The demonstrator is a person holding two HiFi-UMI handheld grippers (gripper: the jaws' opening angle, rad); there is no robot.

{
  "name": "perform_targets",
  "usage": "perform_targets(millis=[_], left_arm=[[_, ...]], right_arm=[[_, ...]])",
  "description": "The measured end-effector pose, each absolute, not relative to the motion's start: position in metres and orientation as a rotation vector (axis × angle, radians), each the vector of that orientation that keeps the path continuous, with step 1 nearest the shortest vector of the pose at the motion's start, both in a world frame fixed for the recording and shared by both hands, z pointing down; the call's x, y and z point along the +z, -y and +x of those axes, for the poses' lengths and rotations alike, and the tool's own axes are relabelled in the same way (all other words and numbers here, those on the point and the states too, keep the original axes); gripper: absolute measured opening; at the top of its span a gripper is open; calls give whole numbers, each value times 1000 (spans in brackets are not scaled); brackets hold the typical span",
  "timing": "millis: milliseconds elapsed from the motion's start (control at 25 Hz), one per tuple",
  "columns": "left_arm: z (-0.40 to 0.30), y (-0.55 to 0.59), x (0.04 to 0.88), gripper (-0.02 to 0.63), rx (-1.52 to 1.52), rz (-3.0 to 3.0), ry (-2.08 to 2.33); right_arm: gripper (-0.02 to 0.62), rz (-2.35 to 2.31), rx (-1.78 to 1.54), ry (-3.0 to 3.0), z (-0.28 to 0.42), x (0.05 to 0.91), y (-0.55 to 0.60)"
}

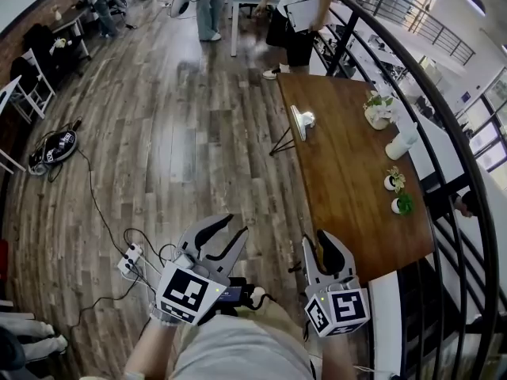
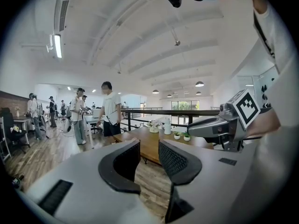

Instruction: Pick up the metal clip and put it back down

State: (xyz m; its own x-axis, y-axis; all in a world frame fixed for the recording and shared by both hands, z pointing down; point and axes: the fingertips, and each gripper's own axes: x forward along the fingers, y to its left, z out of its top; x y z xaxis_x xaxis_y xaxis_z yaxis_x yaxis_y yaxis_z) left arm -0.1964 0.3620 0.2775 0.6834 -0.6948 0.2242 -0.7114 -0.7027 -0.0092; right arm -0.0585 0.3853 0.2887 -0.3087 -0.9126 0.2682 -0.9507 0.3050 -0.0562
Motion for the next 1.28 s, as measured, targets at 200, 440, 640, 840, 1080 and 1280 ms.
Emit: perform_targets(millis=[200, 440, 640, 840, 1080, 1280], left_arm=[[-207, -369, 278, 126, 323, 2828, 1170], [-217, -369, 281, 126, 321, 2825, 1175], [-221, -367, 283, 126, 302, 2825, 1182], [-216, -350, 285, 126, 301, 2818, 1185], [-207, -317, 288, 126, 311, 2816, 1193], [-197, -282, 293, 126, 322, 2806, 1192]], right_arm=[[130, 1737, 294, 2377, -69, 288, -392], [130, 1733, 286, 2373, -77, 290, -392], [130, 1729, 272, 2369, -78, 292, -392], [130, 1724, 268, 2372, -72, 294, -373], [130, 1720, 277, 2380, -63, 296, -338], [130, 1693, 292, 2384, -54, 302, -300]])
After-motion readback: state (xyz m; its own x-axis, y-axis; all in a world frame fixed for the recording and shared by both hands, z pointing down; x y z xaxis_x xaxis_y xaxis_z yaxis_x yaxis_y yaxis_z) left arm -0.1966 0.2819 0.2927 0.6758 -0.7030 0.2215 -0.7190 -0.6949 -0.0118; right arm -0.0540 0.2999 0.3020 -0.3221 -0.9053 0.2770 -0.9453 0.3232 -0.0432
